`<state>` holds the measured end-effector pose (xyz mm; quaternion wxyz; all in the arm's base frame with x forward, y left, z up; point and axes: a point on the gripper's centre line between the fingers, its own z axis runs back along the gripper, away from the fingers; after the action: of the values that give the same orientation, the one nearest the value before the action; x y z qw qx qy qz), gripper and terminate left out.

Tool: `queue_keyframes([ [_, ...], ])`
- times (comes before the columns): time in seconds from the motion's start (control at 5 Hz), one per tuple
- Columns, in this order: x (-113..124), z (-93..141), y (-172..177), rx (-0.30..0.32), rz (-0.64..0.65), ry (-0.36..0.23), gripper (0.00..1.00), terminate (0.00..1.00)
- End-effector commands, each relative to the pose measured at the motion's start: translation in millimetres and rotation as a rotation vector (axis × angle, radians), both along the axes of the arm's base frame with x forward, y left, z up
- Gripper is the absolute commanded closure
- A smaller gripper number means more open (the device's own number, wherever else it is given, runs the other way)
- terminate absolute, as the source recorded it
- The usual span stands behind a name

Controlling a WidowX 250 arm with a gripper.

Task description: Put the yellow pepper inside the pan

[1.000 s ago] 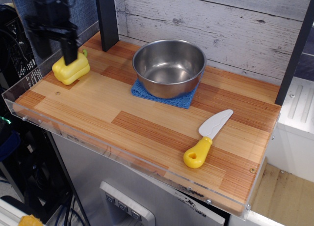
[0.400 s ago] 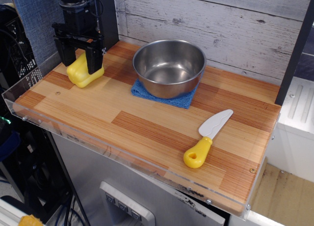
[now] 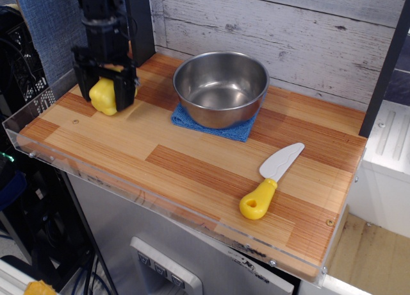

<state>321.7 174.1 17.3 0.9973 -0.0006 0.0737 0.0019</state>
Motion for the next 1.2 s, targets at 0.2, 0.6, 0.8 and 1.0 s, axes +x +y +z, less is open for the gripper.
queue_keyframes([
  [0.2, -4, 57, -2, 0.076, -0.033, -0.206, 1.00, 0.00],
  [0.6, -40, 151, -10, 0.162, 0.062, -0.543, 1.00, 0.00],
  [0.8, -17, 163, -42, 0.065, -0.006, -0.525, 1.00, 0.00],
  [1.0, 23, 129, -92, -0.028, -0.147, -0.376, 1.00, 0.00],
])
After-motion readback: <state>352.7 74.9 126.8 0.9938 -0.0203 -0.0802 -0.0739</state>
